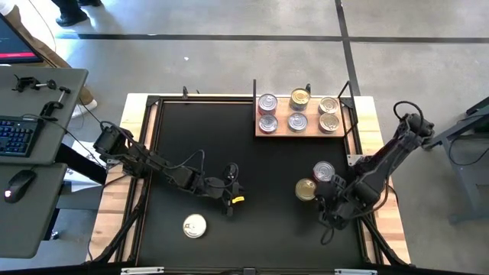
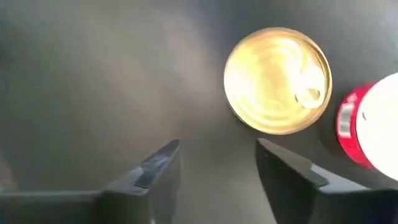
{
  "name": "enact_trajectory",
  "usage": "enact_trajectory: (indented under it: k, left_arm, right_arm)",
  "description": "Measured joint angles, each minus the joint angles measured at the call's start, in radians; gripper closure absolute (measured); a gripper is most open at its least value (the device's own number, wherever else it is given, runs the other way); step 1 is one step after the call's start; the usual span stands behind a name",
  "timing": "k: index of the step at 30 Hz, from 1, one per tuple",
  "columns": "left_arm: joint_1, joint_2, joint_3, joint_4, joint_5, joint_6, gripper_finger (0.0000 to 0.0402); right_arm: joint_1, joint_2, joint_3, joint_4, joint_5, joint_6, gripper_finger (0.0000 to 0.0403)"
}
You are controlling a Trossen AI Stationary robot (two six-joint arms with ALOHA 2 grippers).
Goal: Stack canned seafood by type on shelf
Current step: Move the green tuna can to the center of the table
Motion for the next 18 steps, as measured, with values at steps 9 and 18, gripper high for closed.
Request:
enact_trajectory:
  k: [9, 18]
  left_arm:
    - [-0.005, 0.0, 0.0, 0.001, 0.0, -0.028, 0.039]
    - [-0.005, 0.0, 0.0, 0.015, 0.0, -0.035, 0.039]
  right_arm:
    - [0.01, 0.0, -0.039, -0.075, -0.133, 0.075, 0.0322]
    - [-0.011, 0.0, -0.037, -0.136, -0.039, 0.019, 0.04]
